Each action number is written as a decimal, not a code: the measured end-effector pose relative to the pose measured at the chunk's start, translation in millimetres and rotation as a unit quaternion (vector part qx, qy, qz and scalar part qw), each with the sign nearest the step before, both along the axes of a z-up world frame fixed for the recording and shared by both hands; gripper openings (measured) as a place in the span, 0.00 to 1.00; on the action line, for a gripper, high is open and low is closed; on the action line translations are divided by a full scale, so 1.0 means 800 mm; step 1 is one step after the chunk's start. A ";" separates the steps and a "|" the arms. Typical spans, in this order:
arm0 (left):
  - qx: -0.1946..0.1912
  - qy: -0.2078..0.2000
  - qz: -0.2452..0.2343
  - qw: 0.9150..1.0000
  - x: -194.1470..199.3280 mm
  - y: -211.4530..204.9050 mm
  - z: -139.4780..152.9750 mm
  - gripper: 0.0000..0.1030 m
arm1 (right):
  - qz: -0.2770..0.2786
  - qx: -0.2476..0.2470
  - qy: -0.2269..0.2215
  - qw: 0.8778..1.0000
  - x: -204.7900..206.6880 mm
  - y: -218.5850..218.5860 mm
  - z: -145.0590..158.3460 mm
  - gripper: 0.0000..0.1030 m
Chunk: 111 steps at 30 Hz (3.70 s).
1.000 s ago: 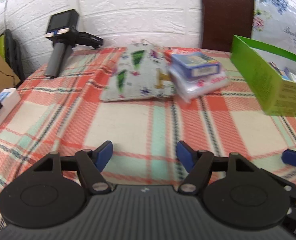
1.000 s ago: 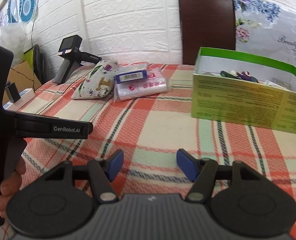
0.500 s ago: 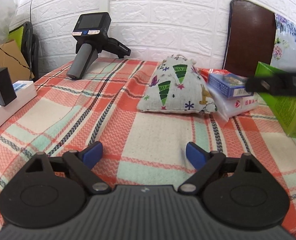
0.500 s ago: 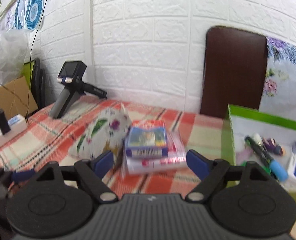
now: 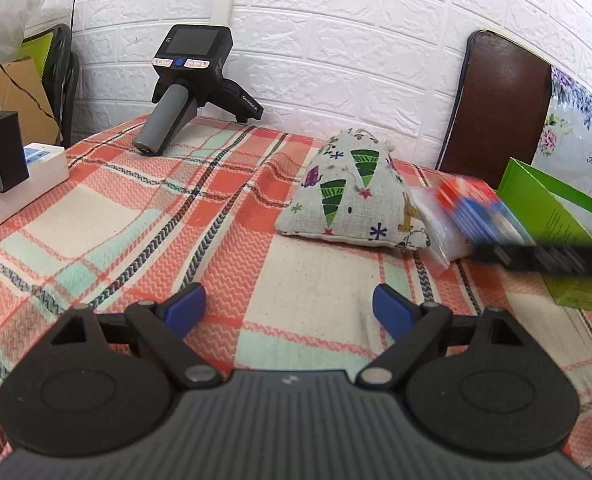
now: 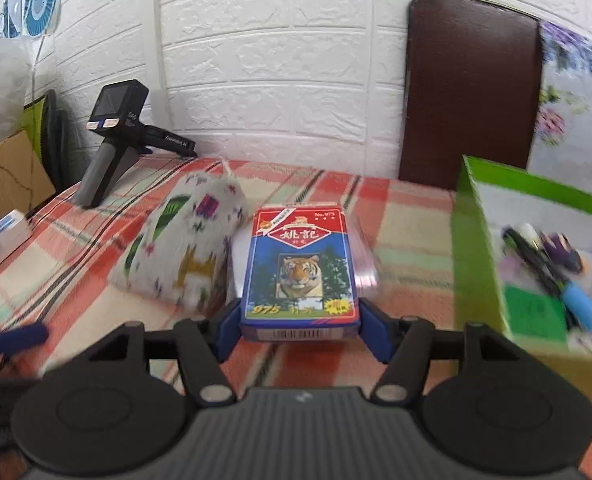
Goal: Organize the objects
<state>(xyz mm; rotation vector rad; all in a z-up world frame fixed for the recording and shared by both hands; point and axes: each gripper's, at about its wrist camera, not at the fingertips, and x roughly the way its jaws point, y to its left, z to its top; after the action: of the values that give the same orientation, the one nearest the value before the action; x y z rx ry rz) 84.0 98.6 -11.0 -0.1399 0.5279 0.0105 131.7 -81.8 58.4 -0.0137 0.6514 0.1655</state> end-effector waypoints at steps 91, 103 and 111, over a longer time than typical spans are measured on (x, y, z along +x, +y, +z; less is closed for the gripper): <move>-0.009 0.068 -0.281 0.957 0.114 -0.321 0.118 0.54 | -0.117 -0.052 -0.138 0.982 -0.045 -0.177 0.023 0.84; 0.037 0.061 -0.263 0.962 0.061 -0.311 0.106 0.59 | -0.153 0.020 -0.143 0.978 -0.110 -0.189 0.020 0.86; 0.054 0.051 -0.253 0.965 0.023 -0.299 0.115 0.60 | -0.148 0.025 -0.143 0.978 -0.138 -0.185 0.015 0.88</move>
<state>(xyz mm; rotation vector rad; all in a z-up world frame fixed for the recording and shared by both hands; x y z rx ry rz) 102.3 -140.4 80.9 0.1060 0.6532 -0.4540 21.1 -230.0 70.7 0.1061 0.3562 -0.1072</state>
